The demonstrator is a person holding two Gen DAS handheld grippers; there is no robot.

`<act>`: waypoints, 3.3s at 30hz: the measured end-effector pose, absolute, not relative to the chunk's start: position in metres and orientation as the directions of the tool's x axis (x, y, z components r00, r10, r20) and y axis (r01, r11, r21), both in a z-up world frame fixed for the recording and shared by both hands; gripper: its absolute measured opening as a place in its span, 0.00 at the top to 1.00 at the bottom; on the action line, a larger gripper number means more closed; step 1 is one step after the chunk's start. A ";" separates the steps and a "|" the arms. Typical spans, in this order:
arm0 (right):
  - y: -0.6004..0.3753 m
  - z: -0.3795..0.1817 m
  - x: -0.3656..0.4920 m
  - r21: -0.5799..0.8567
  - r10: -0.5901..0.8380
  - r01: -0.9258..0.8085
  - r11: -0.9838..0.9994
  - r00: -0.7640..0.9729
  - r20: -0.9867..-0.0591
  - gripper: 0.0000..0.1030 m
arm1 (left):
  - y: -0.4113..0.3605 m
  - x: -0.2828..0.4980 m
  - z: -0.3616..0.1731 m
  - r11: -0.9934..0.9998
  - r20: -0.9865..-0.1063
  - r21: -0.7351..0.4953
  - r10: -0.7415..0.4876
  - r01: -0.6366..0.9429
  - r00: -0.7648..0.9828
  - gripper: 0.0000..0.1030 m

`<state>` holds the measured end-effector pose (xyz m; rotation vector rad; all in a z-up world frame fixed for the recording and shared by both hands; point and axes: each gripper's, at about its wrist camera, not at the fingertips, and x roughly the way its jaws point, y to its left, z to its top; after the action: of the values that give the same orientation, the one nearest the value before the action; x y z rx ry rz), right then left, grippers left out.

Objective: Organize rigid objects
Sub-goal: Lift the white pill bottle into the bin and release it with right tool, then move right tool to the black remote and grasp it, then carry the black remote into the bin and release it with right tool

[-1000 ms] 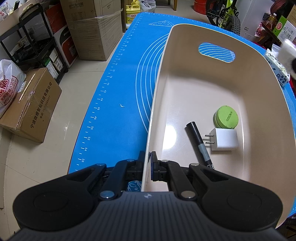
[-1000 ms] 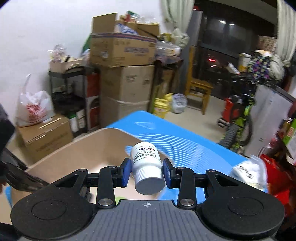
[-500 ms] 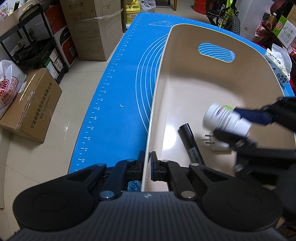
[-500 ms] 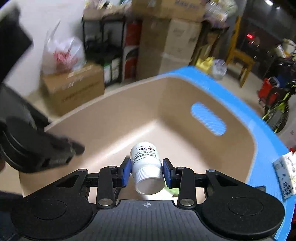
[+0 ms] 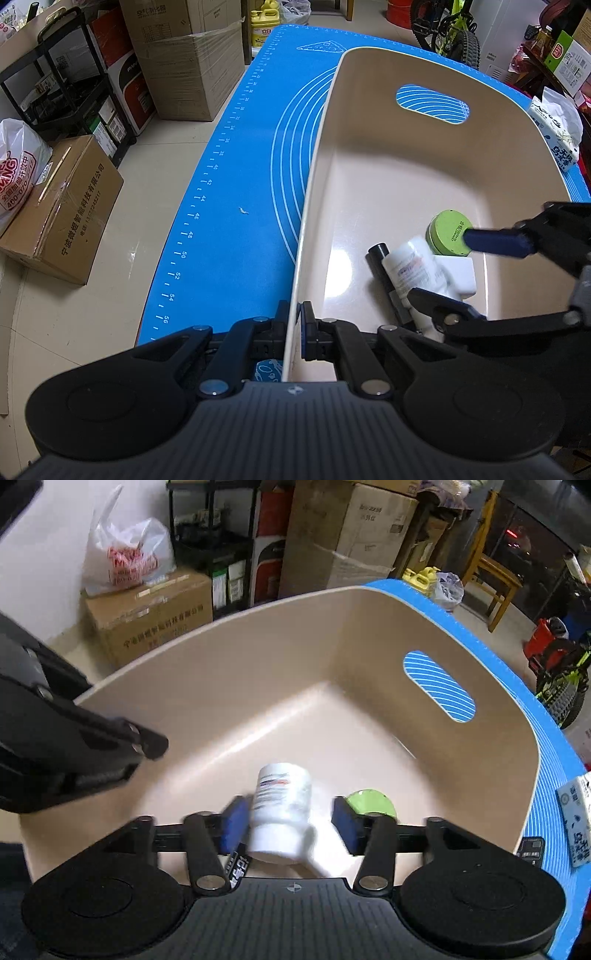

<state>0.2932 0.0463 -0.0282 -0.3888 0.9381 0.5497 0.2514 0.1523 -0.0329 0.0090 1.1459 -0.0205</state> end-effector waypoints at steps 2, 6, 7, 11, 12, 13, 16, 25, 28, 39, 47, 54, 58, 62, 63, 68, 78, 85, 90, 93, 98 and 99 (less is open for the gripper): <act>0.036 -0.017 0.290 -0.056 0.305 -0.583 0.811 0.502 -0.810 0.36 | 0.152 0.251 -0.033 1.000 -0.911 -0.003 -0.011 0.021 0.412 0.93; 0.003 0.007 0.281 -0.005 0.364 -0.539 0.843 0.575 -0.733 0.36 | 0.152 0.251 -0.033 1.000 -0.911 -0.005 -0.013 0.021 0.412 0.93; -0.008 0.013 0.280 0.004 0.370 -0.523 0.852 0.596 -0.713 0.36 | 0.152 0.251 -0.032 1.000 -0.911 -0.006 -0.014 0.021 0.412 0.93; -0.052 0.031 0.276 0.012 0.339 -0.436 0.900 0.681 -0.649 0.36 | 0.153 0.251 -0.032 1.000 -0.911 -0.005 -0.013 0.021 0.412 0.93; -0.064 0.034 0.277 0.014 0.322 -0.408 0.913 0.699 -0.638 0.36 | 0.153 0.251 -0.033 1.000 -0.911 -0.005 -0.013 0.021 0.412 0.93; -0.075 0.034 0.278 0.014 0.300 -0.376 0.927 0.715 -0.632 0.36 | 0.152 0.251 -0.032 1.000 -0.911 -0.005 -0.013 0.021 0.411 0.93; -0.105 0.026 0.281 -0.018 0.230 -0.314 0.949 0.732 -0.641 0.36 | 0.153 0.251 -0.032 1.000 -0.911 -0.006 -0.014 0.021 0.412 0.93; -0.176 -0.029 0.293 -0.095 0.052 -0.167 0.981 0.705 -0.707 0.36 | 0.152 0.251 -0.033 1.000 -0.911 -0.004 -0.012 0.021 0.412 0.93; -0.187 -0.046 0.296 -0.084 0.036 -0.142 0.986 0.683 -0.730 0.37 | 0.153 0.251 -0.033 1.000 -0.911 -0.004 -0.012 0.021 0.412 0.93; -0.194 -0.082 0.319 -0.065 0.026 -0.119 0.991 0.640 -0.768 0.52 | 0.153 0.251 -0.033 1.000 -0.911 -0.004 -0.012 0.021 0.412 0.93; -0.189 -0.093 0.327 -0.053 0.034 -0.117 0.992 0.641 -0.767 0.58 | 0.152 0.251 -0.033 1.000 -0.911 -0.004 -0.012 0.021 0.412 0.93; -0.176 -0.090 0.323 -0.093 0.028 -0.153 0.984 0.646 -0.763 0.67 | 0.152 0.251 -0.033 1.000 -0.911 -0.004 -0.012 0.021 0.412 0.93; -0.172 -0.093 0.327 -0.088 0.030 -0.153 0.984 0.638 -0.769 0.67 | 0.153 0.251 -0.033 1.000 -0.911 -0.003 -0.012 0.022 0.412 0.93; -0.167 -0.096 0.333 -0.084 0.045 -0.174 0.981 0.629 -0.776 0.67 | 0.152 0.251 -0.033 1.000 -0.911 -0.002 -0.011 0.022 0.412 0.93; -0.166 -0.096 0.334 -0.081 0.044 -0.170 0.982 0.627 -0.778 0.69 | 0.153 0.251 -0.034 1.000 -0.911 -0.002 -0.010 0.021 0.412 0.93; -0.170 -0.096 0.330 -0.051 0.047 -0.136 0.989 0.634 -0.772 0.70 | 0.155 0.250 -0.034 1.000 -0.911 -0.003 -0.011 0.021 0.412 0.93; -0.177 -0.060 0.311 -0.077 0.015 -0.095 0.993 0.719 -0.694 0.70 | 0.155 0.250 -0.033 1.000 -0.910 -0.004 -0.011 0.017 0.414 0.93; -0.170 -0.028 0.303 -0.086 0.017 -0.095 0.992 0.761 -0.648 0.71 | 0.154 0.251 -0.034 1.000 -0.911 -0.004 -0.010 0.016 0.413 0.93; -0.144 0.010 0.289 -0.056 0.088 -0.148 0.987 0.809 -0.581 0.71 | 0.154 0.251 -0.034 1.000 -0.911 -0.004 -0.010 0.016 0.413 0.93; -0.122 0.027 0.286 -0.045 0.149 -0.209 0.977 0.815 -0.560 0.71 | 0.154 0.251 -0.034 1.000 -0.911 -0.003 -0.009 0.016 0.413 0.93; -0.082 0.042 0.285 -0.011 0.257 -0.316 0.949 0.790 -0.556 0.70 | 0.155 0.251 -0.034 1.000 -0.911 -0.004 -0.010 0.015 0.412 0.93; -0.074 0.041 0.287 -0.007 0.274 -0.335 0.942 0.782 -0.560 0.70 | 0.155 0.251 -0.034 1.000 -0.911 -0.004 -0.010 0.015 0.413 0.93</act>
<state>0.2868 -0.0742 0.0414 -0.1085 0.5878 0.3295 0.2508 0.1548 -0.0336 0.0050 1.1454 -0.0156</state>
